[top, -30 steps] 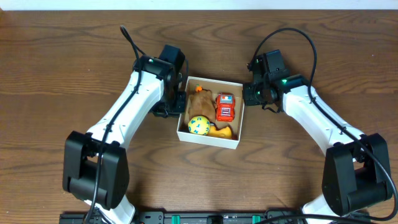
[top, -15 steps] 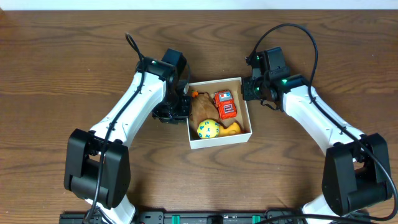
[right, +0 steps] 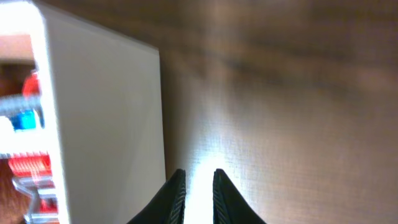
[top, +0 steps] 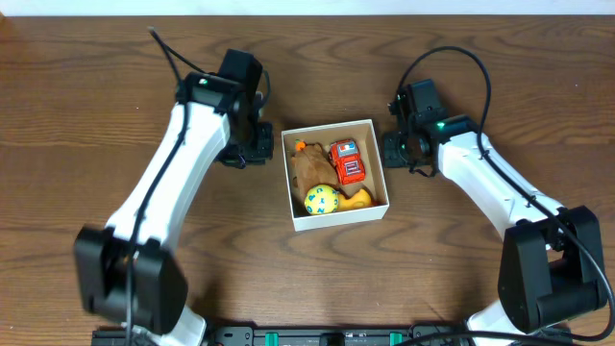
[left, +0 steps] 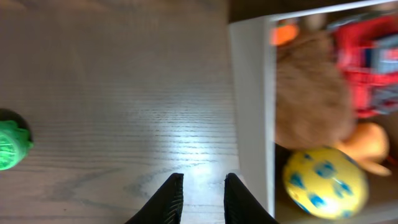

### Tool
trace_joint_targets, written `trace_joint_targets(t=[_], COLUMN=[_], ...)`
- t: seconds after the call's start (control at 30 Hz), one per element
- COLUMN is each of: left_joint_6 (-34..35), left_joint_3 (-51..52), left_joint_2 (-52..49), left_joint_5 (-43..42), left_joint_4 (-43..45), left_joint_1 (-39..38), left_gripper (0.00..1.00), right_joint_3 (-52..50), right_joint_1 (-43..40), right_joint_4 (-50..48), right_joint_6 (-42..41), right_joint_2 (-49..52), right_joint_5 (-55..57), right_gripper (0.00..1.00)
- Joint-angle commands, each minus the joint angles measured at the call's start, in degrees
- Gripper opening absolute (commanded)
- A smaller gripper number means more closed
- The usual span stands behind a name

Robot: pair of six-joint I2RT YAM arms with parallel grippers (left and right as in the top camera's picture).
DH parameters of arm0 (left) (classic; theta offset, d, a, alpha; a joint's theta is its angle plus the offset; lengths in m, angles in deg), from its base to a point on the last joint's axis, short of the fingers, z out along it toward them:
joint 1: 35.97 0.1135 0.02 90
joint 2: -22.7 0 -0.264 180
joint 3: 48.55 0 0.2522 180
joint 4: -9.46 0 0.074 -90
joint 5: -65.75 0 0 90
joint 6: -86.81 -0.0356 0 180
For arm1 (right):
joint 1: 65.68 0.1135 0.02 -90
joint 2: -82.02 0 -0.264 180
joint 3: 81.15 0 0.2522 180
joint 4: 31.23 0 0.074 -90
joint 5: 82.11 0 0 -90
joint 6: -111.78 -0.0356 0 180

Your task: Pack container

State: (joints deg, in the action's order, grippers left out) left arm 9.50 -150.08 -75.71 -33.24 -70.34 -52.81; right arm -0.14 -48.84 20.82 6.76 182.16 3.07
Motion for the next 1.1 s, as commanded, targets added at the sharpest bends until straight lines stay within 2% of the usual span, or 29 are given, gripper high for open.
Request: trace_joint_targets(t=[0.0, 0.1, 0.3, 0.4, 0.6, 0.73, 0.8, 1.07], left_joint_6=[0.5, 0.6, 0.5, 0.5, -2.1, -2.1, -1.3, -0.3], left_joint_3=[-1.7, -1.7, -1.7, -1.7, -1.7, -1.1, -0.2, 4.7], left_joint_2=[5.5, 7.1, 7.5, 7.6, 7.5, 7.5, 7.5, 7.4], left_joint_5=[0.9, 0.9, 0.9, 0.8, 0.9, 1.0, 0.9, 0.9], left_joint_4=[-0.5, -0.8, -1.2, -1.2, -1.9, -2.9, -3.2, -2.2], left_joint_1=[-1.6, -1.9, -1.9, -2.3, -6.7, -10.3, -11.7, -15.7], left_gripper=[0.24, 0.24, 0.24, 0.23, 0.2, 0.19, 0.06, 0.06], right_joint_3=[-0.2, -0.2, -0.2, -0.2, -0.2, -0.2, -0.2, -0.2], right_joint_1=[-0.9, -0.5, 0.9, 0.8, -2.4, -6.6, -8.8, -13.6], right_joint_4=[3.3, 7.4, 12.0, 11.1, 4.5, 2.2, 2.5, 5.0], right_joint_6=[2.4, 4.6, 8.9, 8.8, 3.5, 2.8, 2.8, 2.9], right_joint_2=[0.4, 0.4, 0.4, 0.4, 0.4, 0.4, 0.4, 0.4], right_joint_5=[-9.7, -16.7, -22.4, -20.7, -9.9, -10.2, -10.3, -10.2], right_gripper=[0.18, 0.18, 0.19, 0.19, 0.24, 0.27, 0.25, 0.24])
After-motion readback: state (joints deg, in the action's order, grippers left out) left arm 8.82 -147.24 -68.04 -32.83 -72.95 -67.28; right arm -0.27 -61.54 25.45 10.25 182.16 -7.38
